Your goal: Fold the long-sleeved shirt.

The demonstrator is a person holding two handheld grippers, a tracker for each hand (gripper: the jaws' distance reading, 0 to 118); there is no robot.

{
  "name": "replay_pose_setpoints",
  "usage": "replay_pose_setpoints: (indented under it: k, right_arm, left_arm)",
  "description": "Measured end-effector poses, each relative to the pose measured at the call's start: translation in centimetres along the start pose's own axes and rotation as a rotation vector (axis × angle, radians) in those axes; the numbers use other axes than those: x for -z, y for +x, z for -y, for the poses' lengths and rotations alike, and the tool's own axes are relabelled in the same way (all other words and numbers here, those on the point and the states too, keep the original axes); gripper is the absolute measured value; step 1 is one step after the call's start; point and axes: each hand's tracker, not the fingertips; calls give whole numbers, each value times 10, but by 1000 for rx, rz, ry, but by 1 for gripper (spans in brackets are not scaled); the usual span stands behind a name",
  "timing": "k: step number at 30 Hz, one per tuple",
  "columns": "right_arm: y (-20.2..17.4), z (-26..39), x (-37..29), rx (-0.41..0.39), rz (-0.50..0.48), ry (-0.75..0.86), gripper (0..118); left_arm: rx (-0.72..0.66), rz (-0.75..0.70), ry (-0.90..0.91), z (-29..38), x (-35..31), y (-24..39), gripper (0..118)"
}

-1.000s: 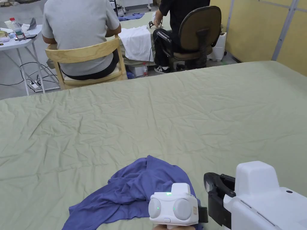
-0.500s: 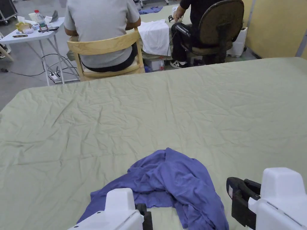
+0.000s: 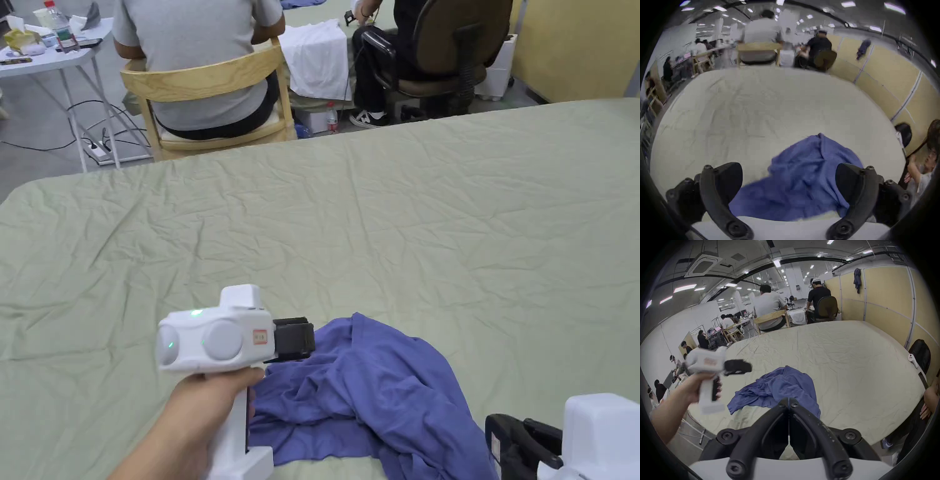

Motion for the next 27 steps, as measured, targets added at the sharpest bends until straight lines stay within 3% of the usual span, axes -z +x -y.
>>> replay_pose_setpoints:
  k: [2,5,7,8,9,10,11,12,13,14,15,16,17,18,20,21,22,23,24,26,27]
  right_arm:
    - [4,0,12,5,7,-30,3]
    - [9,-1,29,5,19,-73,3]
    - [13,0,43,-4,35,-141,3]
    - [15,1,53,-6,61,-179,3]
    - [17,2,61,-9,83,-217,3]
    - [21,3,71,-10,104,-260,3]
    - [25,4,80,3,119,-292,3]
    - [29,5,88,27,114,-296,4]
    - [35,5,96,46,102,-306,11]
    - [39,6,105,63,77,-335,32]
    - [42,5,114,62,78,-362,79]
    - [45,6,124,53,86,-392,114]
    - [47,7,133,38,97,-411,118]
    - [49,9,135,67,82,-388,108]
    - [52,7,157,-6,80,-462,102]
    - [53,8,166,-4,86,-502,94]
    - [49,11,174,0,95,-525,72]
    - [49,12,179,17,78,-526,36]
    - [50,13,182,31,59,-533,23]
    - [43,13,167,70,69,-503,23]
    - [39,10,153,46,82,-431,23]
  left_arm:
    - [49,-31,-100,-16,52,5,109]
    - [130,-56,-176,-9,103,13,93]
    - [192,-55,-207,-1,116,17,78]
    - [166,-62,-172,-2,108,19,78]
    - [158,-66,-162,-4,102,21,68]
    - [180,-56,-119,-4,93,23,46]
    - [225,-43,-82,-3,83,24,9]
    - [221,3,-72,-1,74,25,2]
    - [207,9,-80,-3,61,26,2]
    - [206,52,-76,-3,52,26,2]
    - [199,59,-66,-3,44,26,2]
    - [200,47,-55,-3,34,25,2]
    - [192,55,-44,-5,31,26,2]
    - [180,66,-32,-7,23,25,2]
    - [141,100,-2,-10,4,23,2]
    - [122,112,3,-9,-2,23,2]
    - [98,125,13,-10,-13,21,2]
    - [80,132,33,-9,-25,20,2]
    - [72,138,50,-9,-36,19,2]
    - [43,147,88,-2,-64,15,2]
    - [18,149,113,2,-80,12,2]
